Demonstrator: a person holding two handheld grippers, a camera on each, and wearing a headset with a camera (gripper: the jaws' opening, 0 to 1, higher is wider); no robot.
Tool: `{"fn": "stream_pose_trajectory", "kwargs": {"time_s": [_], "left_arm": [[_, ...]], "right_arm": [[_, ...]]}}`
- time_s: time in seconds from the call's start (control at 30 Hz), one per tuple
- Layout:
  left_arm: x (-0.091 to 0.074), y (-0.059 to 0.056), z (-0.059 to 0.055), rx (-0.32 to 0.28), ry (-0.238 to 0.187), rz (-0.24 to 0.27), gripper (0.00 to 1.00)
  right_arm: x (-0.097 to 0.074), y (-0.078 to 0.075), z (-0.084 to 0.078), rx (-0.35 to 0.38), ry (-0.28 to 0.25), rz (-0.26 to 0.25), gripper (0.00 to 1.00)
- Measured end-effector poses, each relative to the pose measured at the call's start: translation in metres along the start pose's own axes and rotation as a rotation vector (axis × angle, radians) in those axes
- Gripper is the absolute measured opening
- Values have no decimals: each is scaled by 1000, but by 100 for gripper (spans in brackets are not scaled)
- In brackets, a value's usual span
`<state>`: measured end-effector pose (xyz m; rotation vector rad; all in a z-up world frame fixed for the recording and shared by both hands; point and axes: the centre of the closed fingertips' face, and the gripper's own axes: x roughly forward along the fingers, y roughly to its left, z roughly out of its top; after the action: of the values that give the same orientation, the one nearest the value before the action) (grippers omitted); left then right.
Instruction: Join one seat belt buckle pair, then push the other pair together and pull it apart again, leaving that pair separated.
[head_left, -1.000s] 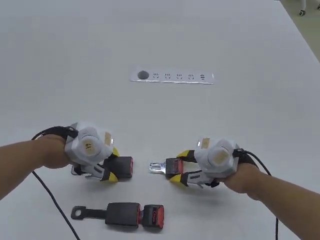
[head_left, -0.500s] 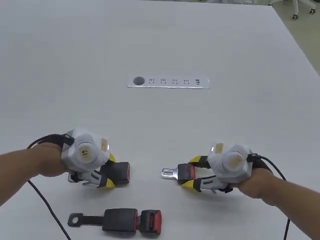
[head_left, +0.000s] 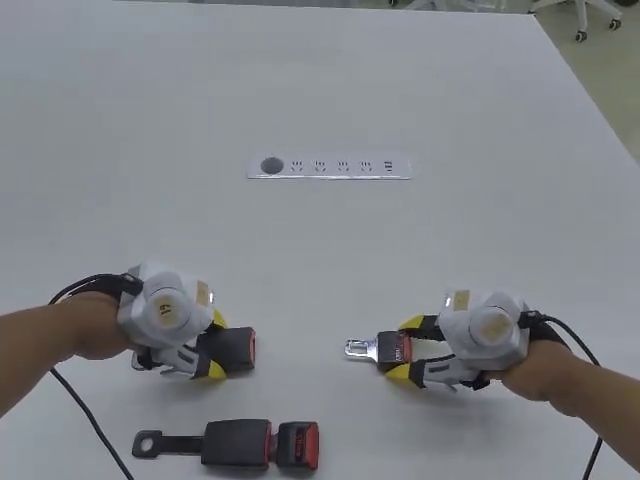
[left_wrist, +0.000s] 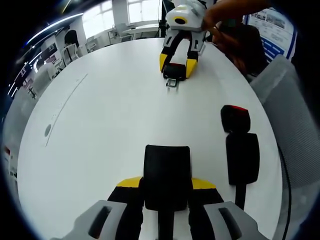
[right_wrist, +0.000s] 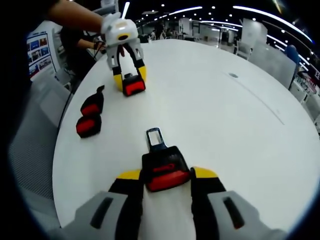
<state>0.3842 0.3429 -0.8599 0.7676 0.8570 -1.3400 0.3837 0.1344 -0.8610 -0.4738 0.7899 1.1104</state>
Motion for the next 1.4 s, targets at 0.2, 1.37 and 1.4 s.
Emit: {"fn": "stream_pose_trajectory", "kwargs": {"time_s": [0.2,1.37,1.4], "left_arm": [[0,0,0,-5,9,2,35],[-89,10,26,-593,-346,416,93],[-93,8,23,-597,-347,428,93]], "right_arm": [[-7,-3,-7,20,7,-12,38],[-60,3,32,225,-202,-363,91],[-62,6,35,224,-210,-373,91]]}}
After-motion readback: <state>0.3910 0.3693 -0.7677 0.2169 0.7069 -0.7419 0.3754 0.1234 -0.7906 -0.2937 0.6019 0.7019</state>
